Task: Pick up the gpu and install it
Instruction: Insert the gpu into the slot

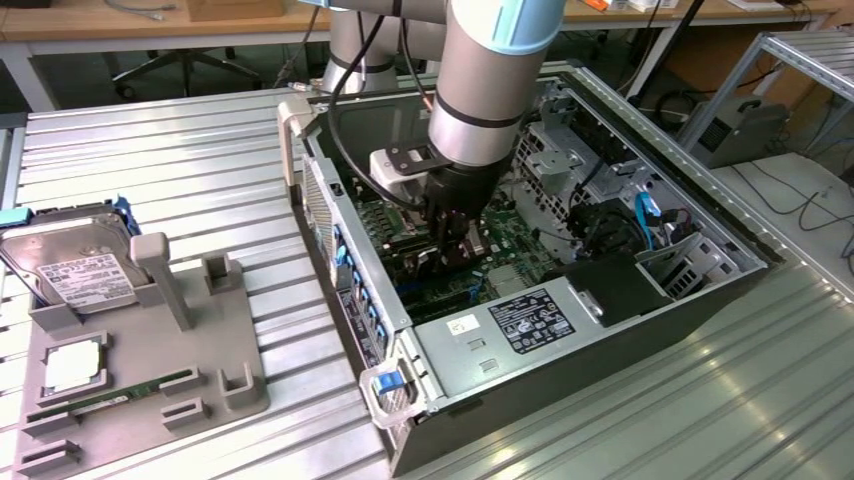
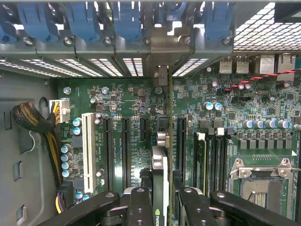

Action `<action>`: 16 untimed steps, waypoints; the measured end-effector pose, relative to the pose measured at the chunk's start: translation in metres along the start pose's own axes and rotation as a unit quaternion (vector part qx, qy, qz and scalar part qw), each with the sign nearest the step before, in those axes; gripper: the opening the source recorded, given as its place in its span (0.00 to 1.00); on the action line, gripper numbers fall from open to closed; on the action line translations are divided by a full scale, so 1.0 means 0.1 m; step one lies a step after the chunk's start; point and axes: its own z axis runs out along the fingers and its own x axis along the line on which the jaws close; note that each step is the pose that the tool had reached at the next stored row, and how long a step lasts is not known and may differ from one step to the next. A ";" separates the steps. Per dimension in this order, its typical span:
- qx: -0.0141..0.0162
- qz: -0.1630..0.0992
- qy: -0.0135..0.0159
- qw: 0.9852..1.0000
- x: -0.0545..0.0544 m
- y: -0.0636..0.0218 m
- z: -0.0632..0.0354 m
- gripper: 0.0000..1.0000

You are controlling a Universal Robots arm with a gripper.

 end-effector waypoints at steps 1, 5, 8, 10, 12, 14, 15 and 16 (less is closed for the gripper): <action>0.000 0.000 0.000 1.000 0.00 0.001 0.000 0.27; 0.000 0.000 0.000 1.000 0.00 0.001 0.005 0.27; 0.000 0.000 0.000 1.000 0.00 0.003 0.007 0.27; 0.000 0.000 0.000 1.000 0.00 0.003 0.008 0.27; 0.000 0.000 0.000 1.000 0.00 0.004 0.013 0.27; 0.000 0.000 0.000 1.000 0.00 0.004 0.013 0.27; 0.000 0.000 0.000 1.000 0.00 0.004 0.016 0.27; 0.000 0.000 0.000 1.000 0.00 0.005 0.017 0.27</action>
